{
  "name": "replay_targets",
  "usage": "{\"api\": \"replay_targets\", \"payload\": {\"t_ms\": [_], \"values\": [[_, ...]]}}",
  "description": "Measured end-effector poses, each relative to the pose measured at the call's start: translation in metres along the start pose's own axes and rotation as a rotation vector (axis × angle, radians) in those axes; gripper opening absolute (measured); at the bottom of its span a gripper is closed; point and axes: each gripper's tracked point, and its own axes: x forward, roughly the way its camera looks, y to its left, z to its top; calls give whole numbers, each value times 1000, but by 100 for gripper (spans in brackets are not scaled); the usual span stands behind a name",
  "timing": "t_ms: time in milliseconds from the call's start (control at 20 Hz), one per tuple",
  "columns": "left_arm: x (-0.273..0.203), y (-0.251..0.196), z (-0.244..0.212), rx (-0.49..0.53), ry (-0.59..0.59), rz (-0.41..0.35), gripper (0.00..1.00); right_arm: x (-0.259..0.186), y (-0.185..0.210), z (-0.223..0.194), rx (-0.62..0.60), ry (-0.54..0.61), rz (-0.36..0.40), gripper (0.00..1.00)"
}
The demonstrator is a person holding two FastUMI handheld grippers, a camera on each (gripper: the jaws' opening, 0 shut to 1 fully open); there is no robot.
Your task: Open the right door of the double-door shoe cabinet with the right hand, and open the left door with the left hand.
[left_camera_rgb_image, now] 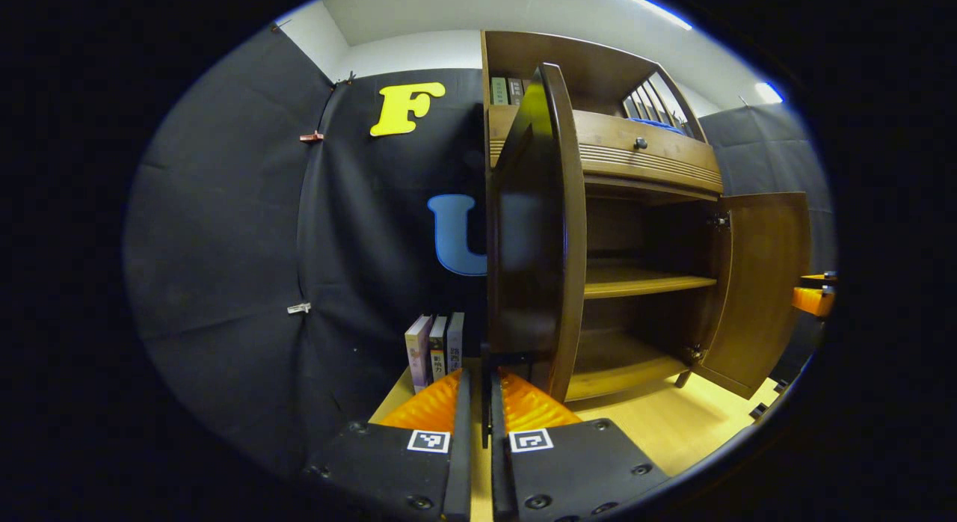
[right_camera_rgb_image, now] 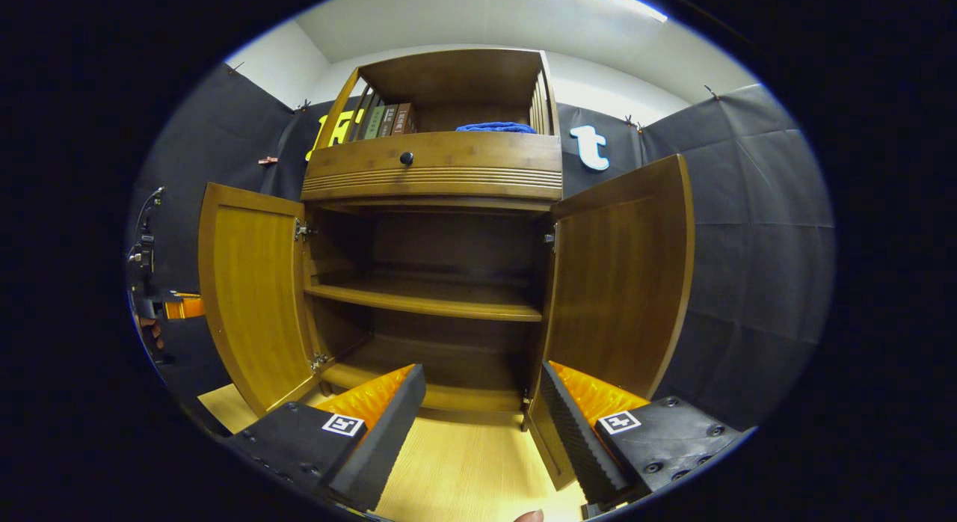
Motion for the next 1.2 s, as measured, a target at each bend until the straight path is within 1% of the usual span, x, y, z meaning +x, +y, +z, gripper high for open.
{"api": "replay_targets", "payload": {"t_ms": [150,300,400,450,500,550,650,700,800,850,900,950,1050,1100,1200], "values": [[-13,2,2,8,-7,17,19,3,-4,4,14,-8,-3,98],[-29,5,0,-22,-3,53,42,3,-8,4,35,-12,-8,98],[-40,6,4,-11,-17,77,58,5,-10,9,55,-29,-19,98],[-44,5,5,-2,-22,82,63,6,-12,12,57,-42,-30,98],[-48,5,7,5,-30,93,72,8,-12,16,59,-52,-35,98],[-52,3,10,8,-33,96,75,9,-11,19,62,-61,-35,98],[-56,-1,11,14,-39,108,96,12,-8,25,58,-77,-36,98],[-61,-5,14,16,-47,108,95,14,-6,27,50,-82,-33,98],[-64,-15,17,12,-56,100,96,14,3,30,40,-81,0,98],[-65,-20,18,6,-59,92,96,14,7,30,37,-75,16,96],[-65,-25,21,-2,-62,86,96,14,10,30,31,-69,26,100],[-64,-32,23,-12,-62,78,96,14,13,30,23,-66,32,100],[-62,-46,25,-26,-66,60,96,13,16,29,8,-64,36,100],[-61,-53,28,-22,-74,52,96,12,18,28,2,-64,37,98],[-57,-69,30,-3,-81,25,96,11,20,30,-2,-64,33,98]]}}
